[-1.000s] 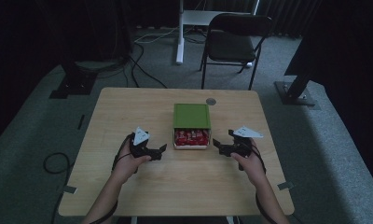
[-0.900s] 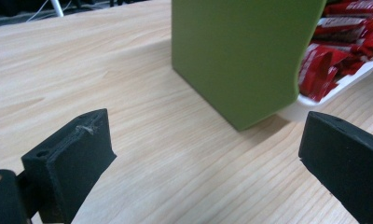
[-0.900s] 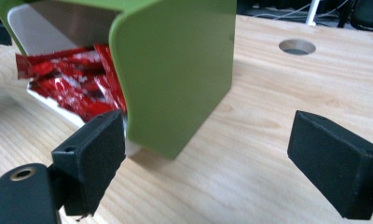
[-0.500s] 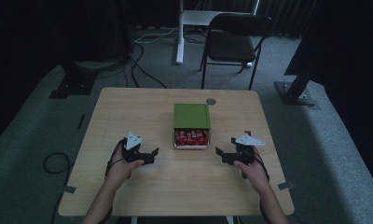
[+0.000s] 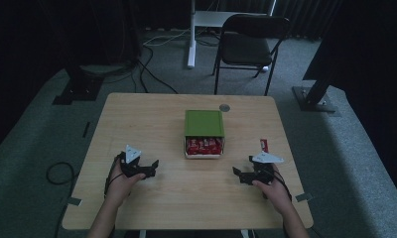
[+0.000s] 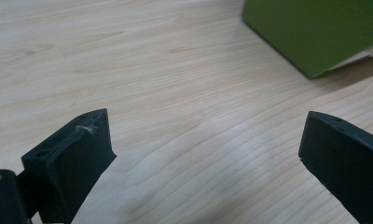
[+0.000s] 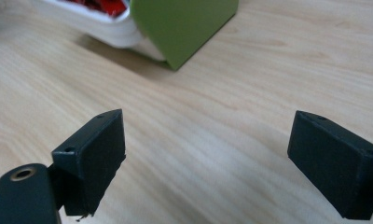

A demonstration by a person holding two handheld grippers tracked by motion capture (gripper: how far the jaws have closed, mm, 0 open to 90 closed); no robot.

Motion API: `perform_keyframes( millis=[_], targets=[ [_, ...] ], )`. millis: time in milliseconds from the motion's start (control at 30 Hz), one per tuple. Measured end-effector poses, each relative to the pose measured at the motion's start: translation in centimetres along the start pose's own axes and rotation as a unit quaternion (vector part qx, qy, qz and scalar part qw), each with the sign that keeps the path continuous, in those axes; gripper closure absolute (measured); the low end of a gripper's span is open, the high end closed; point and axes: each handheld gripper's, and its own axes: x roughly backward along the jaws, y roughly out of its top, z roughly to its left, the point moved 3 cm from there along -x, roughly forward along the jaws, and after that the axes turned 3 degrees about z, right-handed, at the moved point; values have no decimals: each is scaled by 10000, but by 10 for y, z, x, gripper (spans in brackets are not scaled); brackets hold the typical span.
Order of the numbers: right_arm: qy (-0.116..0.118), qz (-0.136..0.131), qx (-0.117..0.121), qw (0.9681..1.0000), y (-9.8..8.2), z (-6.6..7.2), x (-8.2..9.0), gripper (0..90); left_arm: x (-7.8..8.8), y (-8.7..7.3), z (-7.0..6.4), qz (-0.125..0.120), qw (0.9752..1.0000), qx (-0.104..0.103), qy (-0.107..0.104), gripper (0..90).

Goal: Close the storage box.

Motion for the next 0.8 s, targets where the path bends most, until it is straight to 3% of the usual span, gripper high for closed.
perform_keyframes(
  millis=[200,233,500,800],
  targets=[
    [43,163,83,9998,-9,1,2,108,3,-8,10,197,9993,170,258,34],
    [47,195,107,9997,-10,1,2,108,4,-11,16,235,9984,318,401,34],
    [116,384,166,9991,-15,4,3,109,10,-22,32,496,9940,562,796,35],
    [113,633,417,9971,-15,8,-1,109,12,-30,43,684,9892,780,1037,35]
  ],
)
